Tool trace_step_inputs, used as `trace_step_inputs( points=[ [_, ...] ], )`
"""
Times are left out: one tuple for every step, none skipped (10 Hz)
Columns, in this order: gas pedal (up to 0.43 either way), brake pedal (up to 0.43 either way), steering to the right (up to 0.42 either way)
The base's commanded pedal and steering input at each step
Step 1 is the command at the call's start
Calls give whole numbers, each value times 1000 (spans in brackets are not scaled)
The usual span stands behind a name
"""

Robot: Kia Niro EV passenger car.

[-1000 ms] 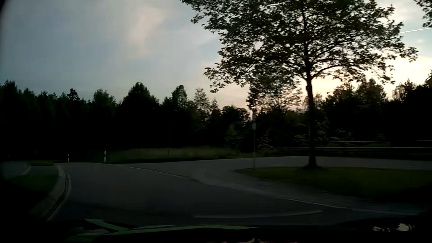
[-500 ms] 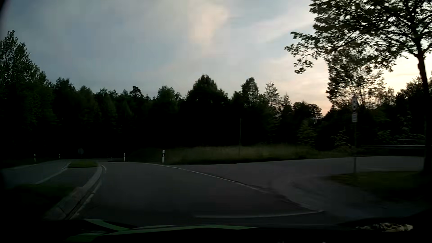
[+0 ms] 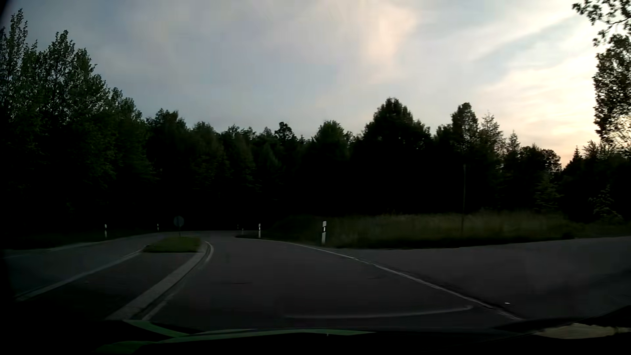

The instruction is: Follow the waypoints while adhering to traffic rules and regulations

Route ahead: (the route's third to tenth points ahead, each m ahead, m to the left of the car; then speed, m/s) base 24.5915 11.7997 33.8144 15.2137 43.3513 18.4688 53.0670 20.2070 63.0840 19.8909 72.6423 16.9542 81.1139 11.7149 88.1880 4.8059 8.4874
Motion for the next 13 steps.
trace_step_inputs(
  points=[
    [311,0,-178],
    [311,0,-155],
    [311,0,-135],
    [311,0,-119],
    [311,0,-100],
    [311,0,-89],
    [311,0,-83],
    [311,0,-76],
    [311,0,-73],
    [299,0,-69],
    [287,0,-66],
    [287,0,-64],
    [260,0,-62]
  ],
)
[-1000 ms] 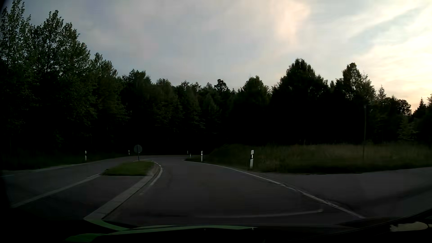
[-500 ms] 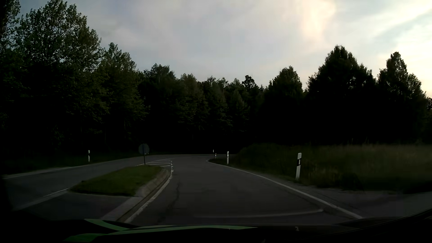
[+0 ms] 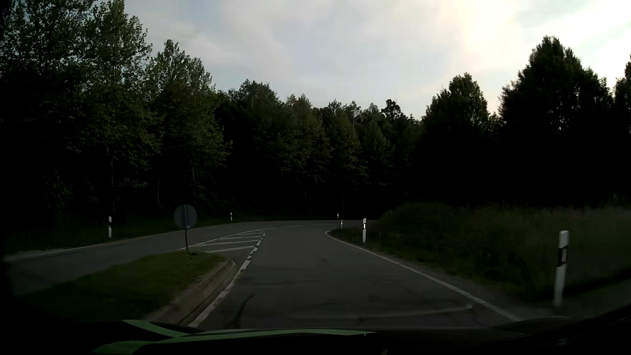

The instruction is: Follow the waypoints while adhering to traffic rules and regulations

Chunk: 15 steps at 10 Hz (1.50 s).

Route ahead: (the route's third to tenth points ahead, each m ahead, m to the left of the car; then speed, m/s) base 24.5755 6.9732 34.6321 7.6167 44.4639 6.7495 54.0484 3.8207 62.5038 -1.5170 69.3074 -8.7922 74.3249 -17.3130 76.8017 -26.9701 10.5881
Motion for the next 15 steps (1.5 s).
trace_step_inputs(
  points=[
    [189,0,-59],
    [0,0,-56],
    [0,0,-54],
    [0,0,-51],
    [0,0,-49],
    [0,0,-46],
    [0,0,-41],
    [0,0,-36],
    [0,6,-31],
    [0,104,-26],
    [0,116,-22],
    [0,104,-18],
    [0,91,-11],
    [0,104,-6],
    [0,104,-3]
  ],
)
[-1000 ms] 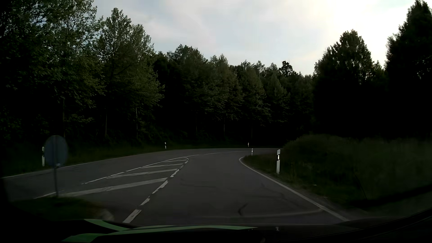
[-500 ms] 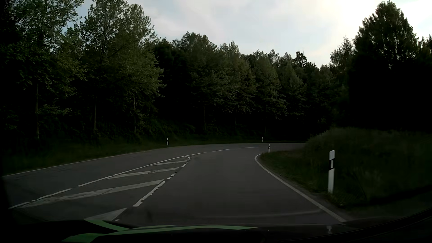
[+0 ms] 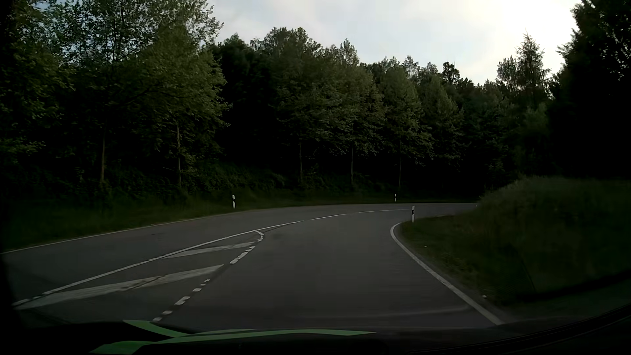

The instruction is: Follow the waypoints while adhering to traffic rules and regulations

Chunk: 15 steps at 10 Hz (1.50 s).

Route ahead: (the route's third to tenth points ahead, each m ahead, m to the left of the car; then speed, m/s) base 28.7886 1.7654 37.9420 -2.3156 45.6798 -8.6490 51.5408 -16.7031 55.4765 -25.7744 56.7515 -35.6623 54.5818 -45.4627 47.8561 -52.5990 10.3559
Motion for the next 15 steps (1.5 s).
trace_step_inputs(
  points=[
    [0,91,-3],
    [0,0,-3],
    [0,0,-2],
    [0,0,-1],
    [0,0,4],
    [0,0,9],
    [0,0,15],
    [0,0,20],
    [0,0,26],
    [0,0,35],
    [0,0,40],
    [0,0,48],
    [0,0,53],
    [0,0,58],
    [0,0,63]
  ],
)
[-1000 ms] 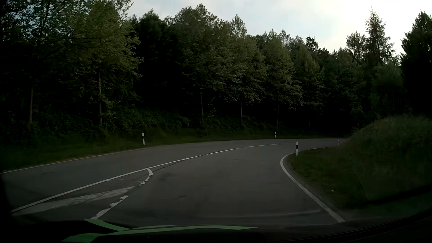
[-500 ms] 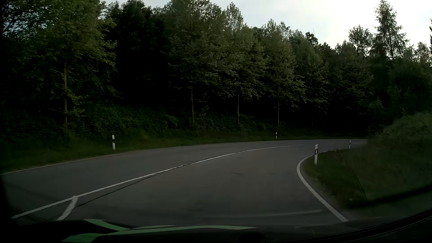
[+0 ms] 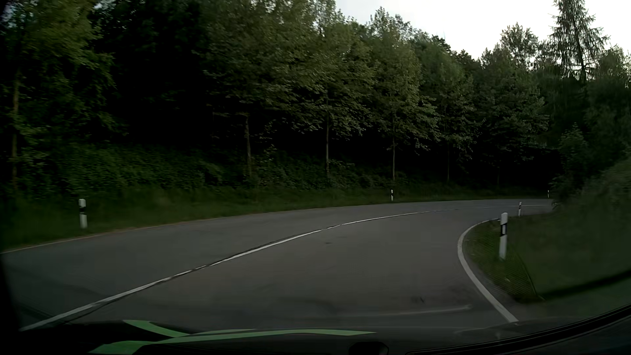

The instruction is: Follow the waypoints while adhering to traffic rules and regulations

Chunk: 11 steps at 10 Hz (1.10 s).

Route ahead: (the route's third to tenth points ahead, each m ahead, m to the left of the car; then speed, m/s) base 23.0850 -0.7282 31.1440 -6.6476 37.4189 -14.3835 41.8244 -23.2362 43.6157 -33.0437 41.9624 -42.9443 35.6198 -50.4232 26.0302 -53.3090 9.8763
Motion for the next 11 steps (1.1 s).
trace_step_inputs(
  points=[
    [0,0,69],
    [0,0,75],
    [0,0,80],
    [0,0,83],
    [0,0,86],
    [0,0,91],
    [0,0,95],
    [0,0,97],
    [0,0,101],
    [0,0,103],
    [0,0,107]
  ],
)
